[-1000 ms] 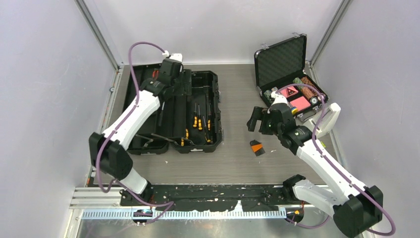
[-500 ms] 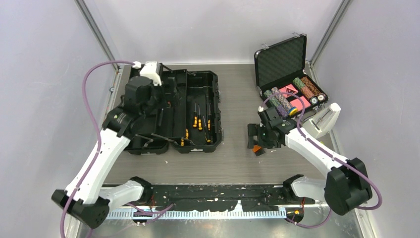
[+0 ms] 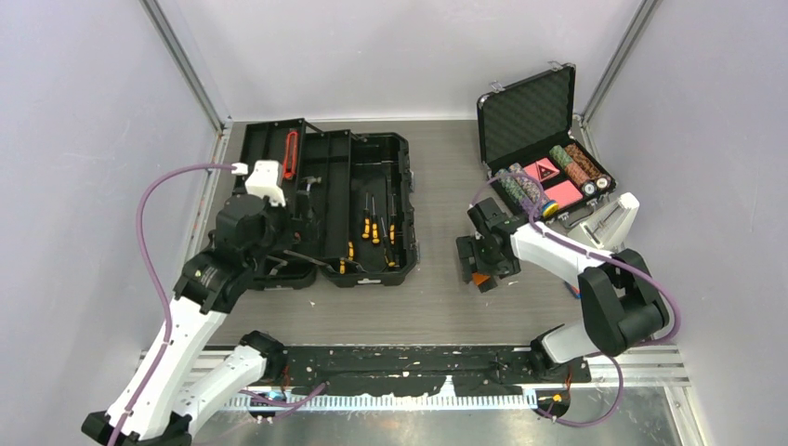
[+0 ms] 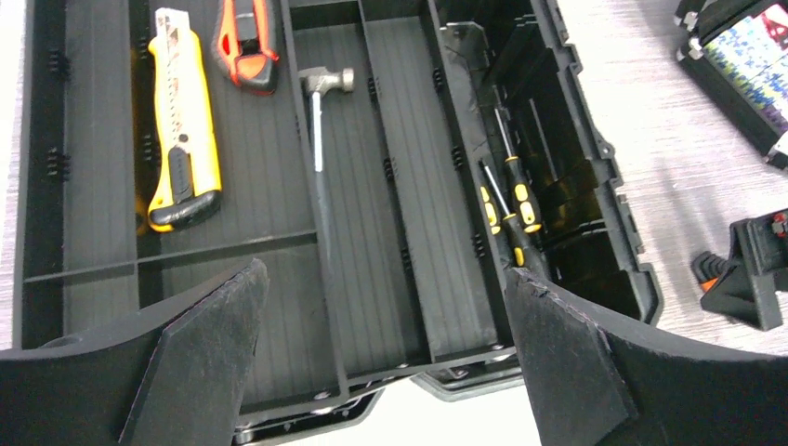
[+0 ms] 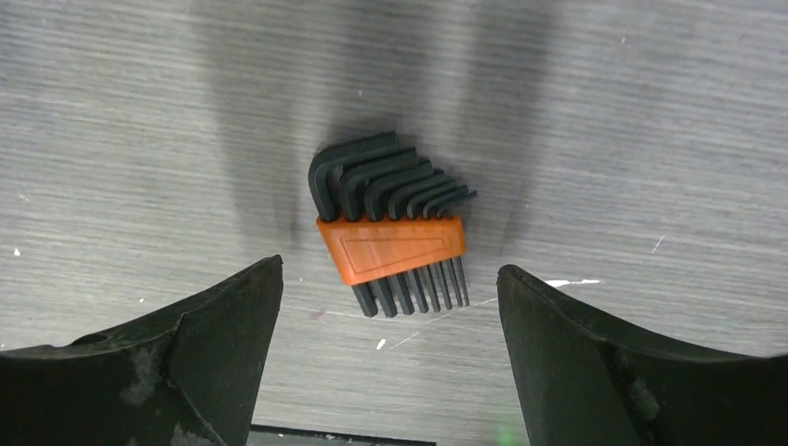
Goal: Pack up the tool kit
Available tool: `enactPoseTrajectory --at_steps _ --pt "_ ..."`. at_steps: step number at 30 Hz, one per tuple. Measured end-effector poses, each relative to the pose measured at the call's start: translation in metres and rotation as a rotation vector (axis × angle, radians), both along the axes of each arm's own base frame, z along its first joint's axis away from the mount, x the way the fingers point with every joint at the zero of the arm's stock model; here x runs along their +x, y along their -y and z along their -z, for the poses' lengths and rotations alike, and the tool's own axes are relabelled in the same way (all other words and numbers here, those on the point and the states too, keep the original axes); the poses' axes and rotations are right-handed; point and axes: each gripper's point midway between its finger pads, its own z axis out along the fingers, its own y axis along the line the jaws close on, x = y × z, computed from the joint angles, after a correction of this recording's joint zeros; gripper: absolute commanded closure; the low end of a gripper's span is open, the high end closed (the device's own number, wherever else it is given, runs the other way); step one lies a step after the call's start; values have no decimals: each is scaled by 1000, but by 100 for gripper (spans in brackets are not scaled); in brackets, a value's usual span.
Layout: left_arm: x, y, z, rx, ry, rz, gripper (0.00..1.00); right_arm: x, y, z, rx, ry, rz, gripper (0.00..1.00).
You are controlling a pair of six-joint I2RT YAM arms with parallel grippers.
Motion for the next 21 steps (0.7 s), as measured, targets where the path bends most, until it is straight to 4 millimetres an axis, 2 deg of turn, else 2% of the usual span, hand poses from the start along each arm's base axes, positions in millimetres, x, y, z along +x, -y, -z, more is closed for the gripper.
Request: enactPoseTrajectory --at_steps 7,12,21 --pt "-12 -18 10 67 43 -22 1 16 -4 7 -26 20 -50 12" --pt "-12 -27 16 120 77 -35 2 21 -12 11 -23 14 -98 20" --pt "-6 -37 23 166 94 -70 2 7 -27 11 -19 -14 -167 22"
